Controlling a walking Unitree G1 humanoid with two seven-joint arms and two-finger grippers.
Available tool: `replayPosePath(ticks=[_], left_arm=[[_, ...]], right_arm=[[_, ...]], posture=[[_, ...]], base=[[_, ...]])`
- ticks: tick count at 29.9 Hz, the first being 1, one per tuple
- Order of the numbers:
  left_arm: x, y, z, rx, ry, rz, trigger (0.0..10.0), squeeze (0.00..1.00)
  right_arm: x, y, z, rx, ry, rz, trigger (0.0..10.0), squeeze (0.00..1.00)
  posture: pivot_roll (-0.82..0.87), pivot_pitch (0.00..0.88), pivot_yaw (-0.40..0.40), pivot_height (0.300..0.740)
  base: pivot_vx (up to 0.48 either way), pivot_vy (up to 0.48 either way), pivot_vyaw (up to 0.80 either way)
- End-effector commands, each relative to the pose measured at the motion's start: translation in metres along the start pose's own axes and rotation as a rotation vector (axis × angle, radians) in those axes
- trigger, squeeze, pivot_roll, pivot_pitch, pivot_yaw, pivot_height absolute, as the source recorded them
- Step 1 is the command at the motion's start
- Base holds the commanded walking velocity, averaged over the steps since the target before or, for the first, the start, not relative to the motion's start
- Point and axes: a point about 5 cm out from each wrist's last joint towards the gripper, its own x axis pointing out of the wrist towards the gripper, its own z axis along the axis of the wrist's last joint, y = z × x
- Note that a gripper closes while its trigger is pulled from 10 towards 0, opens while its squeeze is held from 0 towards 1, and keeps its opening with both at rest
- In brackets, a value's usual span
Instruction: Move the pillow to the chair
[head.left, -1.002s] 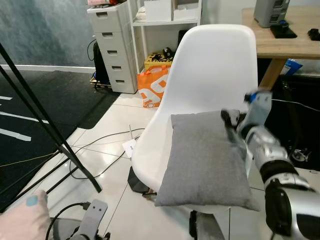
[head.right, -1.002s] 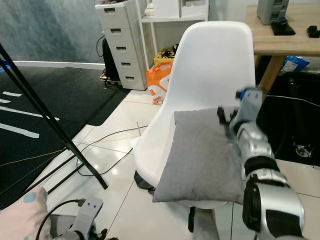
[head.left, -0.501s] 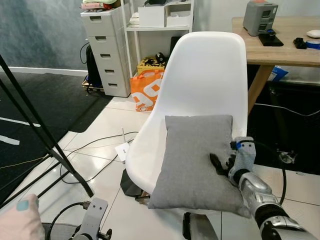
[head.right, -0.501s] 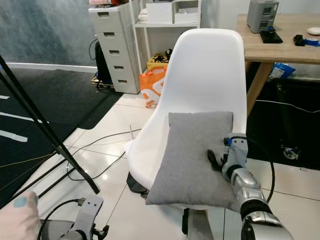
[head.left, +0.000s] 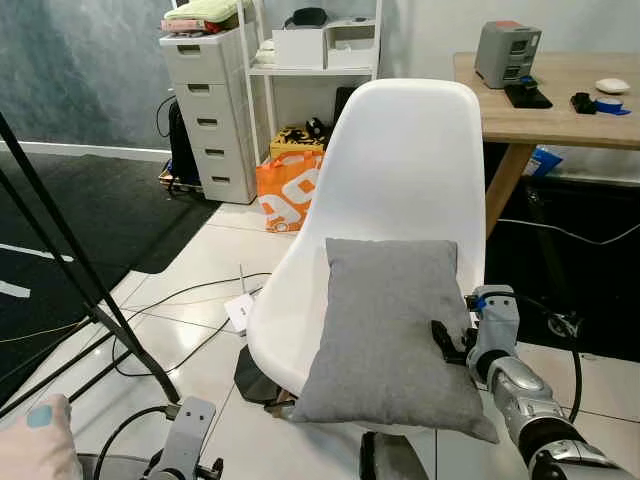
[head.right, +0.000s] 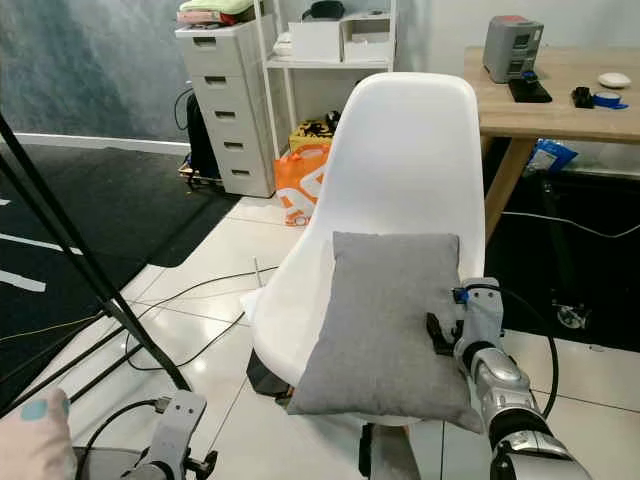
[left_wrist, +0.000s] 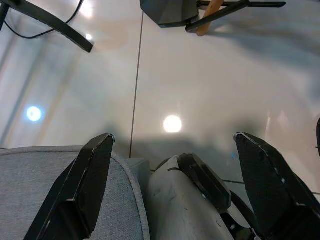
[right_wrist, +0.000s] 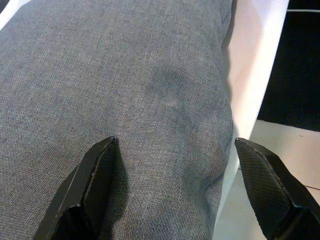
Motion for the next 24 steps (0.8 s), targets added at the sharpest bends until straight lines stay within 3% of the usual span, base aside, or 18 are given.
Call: replayPosePath(ticks=[1, 24], left_arm=[[-0.0017, -0.0002, -0.0065, -0.021, 0.014, 0.012, 10.0, 0.00], [-0.0012, -0.0010, -0.0055, -0.031, 0.016, 0.021, 10.0, 0.00]], right_arm=[[0.0012, 0.0060, -0.0042, -0.001, 0.020, 0.005, 10.0, 0.00], [0.0038, 0.0093, 0.0003, -0.002, 0.012, 0.011, 10.0, 0.00]], posture=[[-0.20, 0.013, 0.027, 0.587], [-0.21, 0.031, 0.023, 0.662]], base=[[0.000, 0.000, 0.00], [0.000, 0.000, 0.00]])
